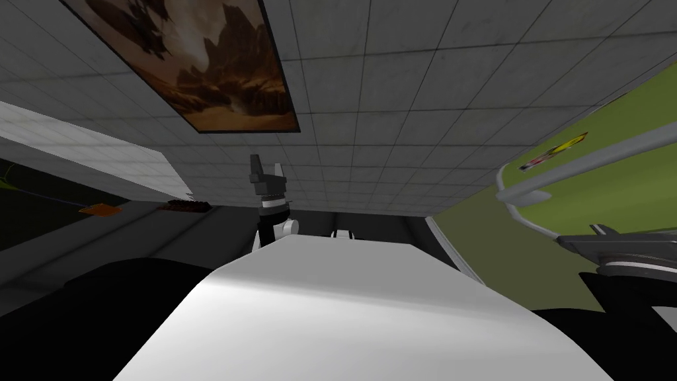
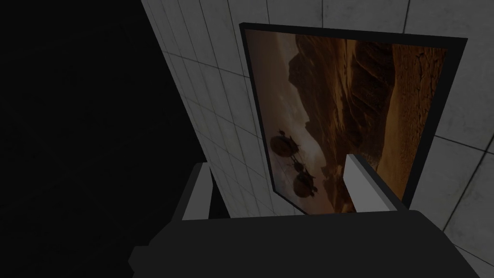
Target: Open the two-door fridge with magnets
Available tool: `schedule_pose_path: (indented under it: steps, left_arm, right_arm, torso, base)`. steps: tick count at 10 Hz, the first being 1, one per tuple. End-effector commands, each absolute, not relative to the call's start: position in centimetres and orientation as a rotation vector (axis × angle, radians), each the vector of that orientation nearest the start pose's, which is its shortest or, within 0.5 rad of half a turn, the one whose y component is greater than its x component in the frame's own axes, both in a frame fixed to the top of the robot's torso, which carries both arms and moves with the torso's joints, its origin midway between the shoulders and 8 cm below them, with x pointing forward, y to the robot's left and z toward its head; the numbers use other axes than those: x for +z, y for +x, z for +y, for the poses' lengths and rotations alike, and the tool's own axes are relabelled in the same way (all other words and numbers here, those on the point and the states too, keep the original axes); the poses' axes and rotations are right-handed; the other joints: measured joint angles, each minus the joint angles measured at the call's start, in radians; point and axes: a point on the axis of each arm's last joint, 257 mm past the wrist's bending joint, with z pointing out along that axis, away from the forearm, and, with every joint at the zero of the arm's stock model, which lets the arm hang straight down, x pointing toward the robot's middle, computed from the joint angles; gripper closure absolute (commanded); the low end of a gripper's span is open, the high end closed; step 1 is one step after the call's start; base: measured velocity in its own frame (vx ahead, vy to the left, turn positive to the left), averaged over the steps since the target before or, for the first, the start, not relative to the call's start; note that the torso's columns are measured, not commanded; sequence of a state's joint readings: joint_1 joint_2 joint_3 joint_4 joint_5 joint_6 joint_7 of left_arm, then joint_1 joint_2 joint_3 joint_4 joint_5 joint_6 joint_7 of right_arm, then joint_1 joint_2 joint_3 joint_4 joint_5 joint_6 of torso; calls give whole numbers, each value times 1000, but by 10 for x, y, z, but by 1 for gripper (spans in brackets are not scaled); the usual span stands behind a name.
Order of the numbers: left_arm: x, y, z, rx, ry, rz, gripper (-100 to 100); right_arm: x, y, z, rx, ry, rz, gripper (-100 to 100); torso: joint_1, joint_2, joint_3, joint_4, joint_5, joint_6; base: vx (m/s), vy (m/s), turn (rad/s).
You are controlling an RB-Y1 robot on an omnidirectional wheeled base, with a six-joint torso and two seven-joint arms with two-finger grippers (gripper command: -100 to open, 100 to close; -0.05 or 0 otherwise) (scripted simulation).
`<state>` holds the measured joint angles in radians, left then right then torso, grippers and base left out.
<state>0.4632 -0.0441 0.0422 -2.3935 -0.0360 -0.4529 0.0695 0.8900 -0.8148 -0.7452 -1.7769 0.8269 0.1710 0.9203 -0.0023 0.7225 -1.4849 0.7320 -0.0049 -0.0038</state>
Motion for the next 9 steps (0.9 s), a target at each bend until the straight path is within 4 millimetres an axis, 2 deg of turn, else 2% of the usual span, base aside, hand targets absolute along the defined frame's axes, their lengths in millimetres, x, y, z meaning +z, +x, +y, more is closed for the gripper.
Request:
schedule_pose_path:
  steps: [1, 3, 6, 7, 8, 9]
  left_arm:
    - [77, 326, 285, -1332, -605, 507, 0]
    - [77, 326, 285, -1333, -605, 507, 0]
    - [77, 326, 285, -1332, -605, 507, 0]
    - [77, 326, 285, -1332, -605, 507, 0]
    - [77, 326, 285, -1333, -605, 507, 0]
    - [77, 326, 285, -1332, -605, 507, 0]
  right_arm:
    - [-55, 197, -766, -1614, -500, 1772, 100]
    - [-51, 185, -776, -1639, -474, 1786, 100]
    - [-46, 168, -789, -1678, -434, 1805, 100]
    - [-48, 171, -786, -1666, -444, 1804, 100]
    - [-36, 170, -788, -1664, -450, 1799, -100]
    - [-30, 170, -788, -1661, -454, 1795, -100]
  torso:
    - [-1, 3, 1, 1, 2, 0]
    - [-6, 13, 6, 6, 4, 0]
    - [0, 13, 7, 6, 7, 2]
    - [3, 12, 6, 5, 6, 3]
    - [-1, 19, 10, 7, 5, 3]
    - [-2, 22, 13, 8, 5, 4]
  base:
    - [239, 163, -21]
    - [196, 158, 1]
    - [207, 147, -11]
    - [109, 67, -10]
    - [47, 21, -71]
    - [53, 8, -92]
